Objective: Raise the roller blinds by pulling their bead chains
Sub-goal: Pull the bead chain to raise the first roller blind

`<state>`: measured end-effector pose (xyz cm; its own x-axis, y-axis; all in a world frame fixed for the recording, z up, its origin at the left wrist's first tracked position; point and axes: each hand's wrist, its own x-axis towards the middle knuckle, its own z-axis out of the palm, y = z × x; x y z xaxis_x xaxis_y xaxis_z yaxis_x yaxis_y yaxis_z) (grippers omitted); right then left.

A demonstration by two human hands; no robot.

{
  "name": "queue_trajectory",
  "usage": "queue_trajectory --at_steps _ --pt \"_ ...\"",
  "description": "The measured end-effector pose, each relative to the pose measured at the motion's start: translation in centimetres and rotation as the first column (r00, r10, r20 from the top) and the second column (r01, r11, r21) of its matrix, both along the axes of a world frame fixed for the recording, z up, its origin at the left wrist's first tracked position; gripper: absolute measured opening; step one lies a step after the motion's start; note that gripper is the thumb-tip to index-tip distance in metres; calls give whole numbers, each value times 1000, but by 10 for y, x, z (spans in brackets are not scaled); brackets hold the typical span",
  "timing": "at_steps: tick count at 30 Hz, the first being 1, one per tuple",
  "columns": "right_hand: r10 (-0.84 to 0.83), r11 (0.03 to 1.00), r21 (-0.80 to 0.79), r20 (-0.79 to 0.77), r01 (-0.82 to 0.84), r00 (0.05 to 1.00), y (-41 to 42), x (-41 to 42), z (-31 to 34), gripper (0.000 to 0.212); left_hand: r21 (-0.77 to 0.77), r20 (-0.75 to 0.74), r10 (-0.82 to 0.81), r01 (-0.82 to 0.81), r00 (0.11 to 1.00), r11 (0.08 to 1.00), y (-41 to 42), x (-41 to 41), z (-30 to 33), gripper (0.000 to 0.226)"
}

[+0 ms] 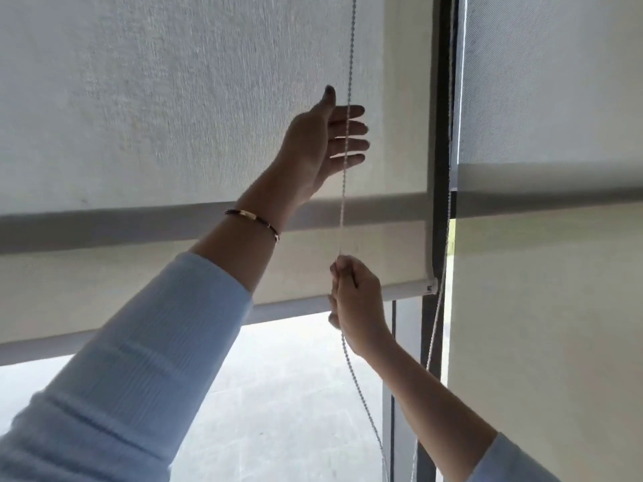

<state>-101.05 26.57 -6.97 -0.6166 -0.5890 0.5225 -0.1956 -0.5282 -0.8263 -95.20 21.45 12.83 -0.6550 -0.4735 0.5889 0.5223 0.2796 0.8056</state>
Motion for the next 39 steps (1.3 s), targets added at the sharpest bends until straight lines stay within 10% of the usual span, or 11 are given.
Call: queue_trajectory --at_steps 39 --pt "-222 946 149 -352 289 909 14 3 -151 27 283 -96 -292 307 952 909 15 -4 -131 54"
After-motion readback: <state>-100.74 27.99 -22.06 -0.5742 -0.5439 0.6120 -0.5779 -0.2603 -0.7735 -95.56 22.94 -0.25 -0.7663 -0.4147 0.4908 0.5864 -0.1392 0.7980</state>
